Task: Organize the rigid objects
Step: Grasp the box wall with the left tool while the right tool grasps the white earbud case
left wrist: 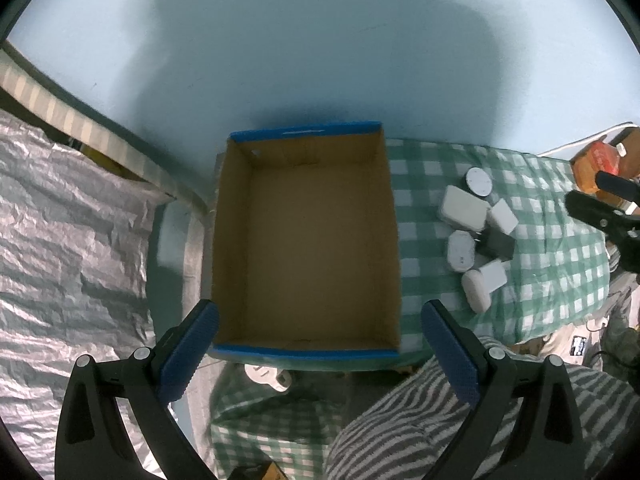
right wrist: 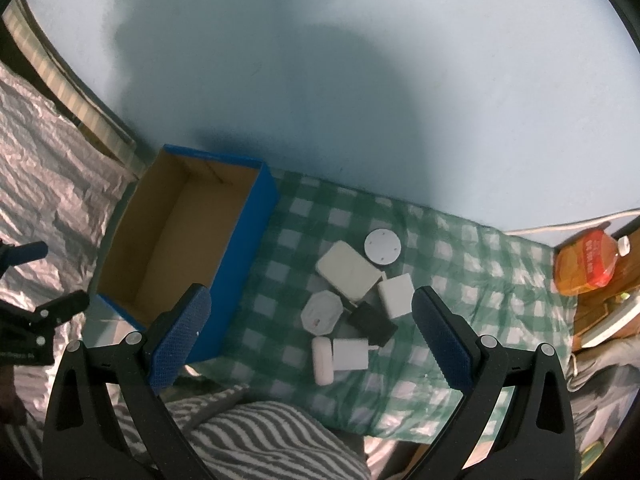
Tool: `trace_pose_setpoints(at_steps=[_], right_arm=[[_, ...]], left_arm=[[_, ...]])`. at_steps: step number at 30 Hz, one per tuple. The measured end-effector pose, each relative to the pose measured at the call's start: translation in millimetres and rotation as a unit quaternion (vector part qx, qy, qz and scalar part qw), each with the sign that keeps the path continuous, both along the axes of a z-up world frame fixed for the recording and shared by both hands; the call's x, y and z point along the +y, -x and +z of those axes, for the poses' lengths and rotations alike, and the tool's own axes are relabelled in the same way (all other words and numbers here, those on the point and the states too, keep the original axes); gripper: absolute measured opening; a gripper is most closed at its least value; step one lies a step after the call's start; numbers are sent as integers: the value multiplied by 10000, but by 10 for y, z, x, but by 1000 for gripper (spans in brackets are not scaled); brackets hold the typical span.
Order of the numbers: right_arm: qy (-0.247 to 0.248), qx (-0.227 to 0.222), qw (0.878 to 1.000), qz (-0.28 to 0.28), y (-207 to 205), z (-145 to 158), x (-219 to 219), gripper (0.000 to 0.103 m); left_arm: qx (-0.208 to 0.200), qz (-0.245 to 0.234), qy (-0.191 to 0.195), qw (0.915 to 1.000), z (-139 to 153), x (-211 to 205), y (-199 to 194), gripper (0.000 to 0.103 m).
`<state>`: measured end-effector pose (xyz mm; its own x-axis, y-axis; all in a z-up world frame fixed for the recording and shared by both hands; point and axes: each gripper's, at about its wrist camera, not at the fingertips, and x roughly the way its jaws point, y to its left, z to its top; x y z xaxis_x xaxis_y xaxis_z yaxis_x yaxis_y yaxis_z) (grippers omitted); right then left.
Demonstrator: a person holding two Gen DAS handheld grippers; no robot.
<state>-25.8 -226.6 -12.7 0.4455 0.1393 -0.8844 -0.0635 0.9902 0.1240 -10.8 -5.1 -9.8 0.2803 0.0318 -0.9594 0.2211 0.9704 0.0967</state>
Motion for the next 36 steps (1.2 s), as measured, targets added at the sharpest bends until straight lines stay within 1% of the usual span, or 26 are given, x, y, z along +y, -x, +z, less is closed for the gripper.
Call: trace_pose_setpoints(at_steps=[7,12,18,20,24,26,33,36], right_arm=[[-140,251,9995,-90,-58,-220,-160,101],[-78,602,9976,-339,-63,-547,-351,101],[-54,999,9935,-534,-36,-958,-489,98],[-111,1084,9926,-537,-21,-1087,-491,98],[-166,1259,9907,-484,-16,-1307,-454,98],[-211,1365,9894,-442,1,-1421,-414,98],[-146,1752,9839,-317,82,-1825,-239,97],[-122,1966,9800,-272,128,-2027,-156,93]], left_arm=[[124,245,-131,9995,-192,410,-160,102],[274,462,-341,9980,-414,726,-272,102],[507,729,-345,9955,-713,1084,-373,102],[557,775,-399,9946,-819,1175,-396,102],[704,879,-380,9929,-1024,1330,-429,102],[823,952,-452,9910,-1151,1405,-457,102],[1055,933,-607,9882,-1501,1551,-502,101],[1129,916,-650,9872,-1619,1582,-520,101]])
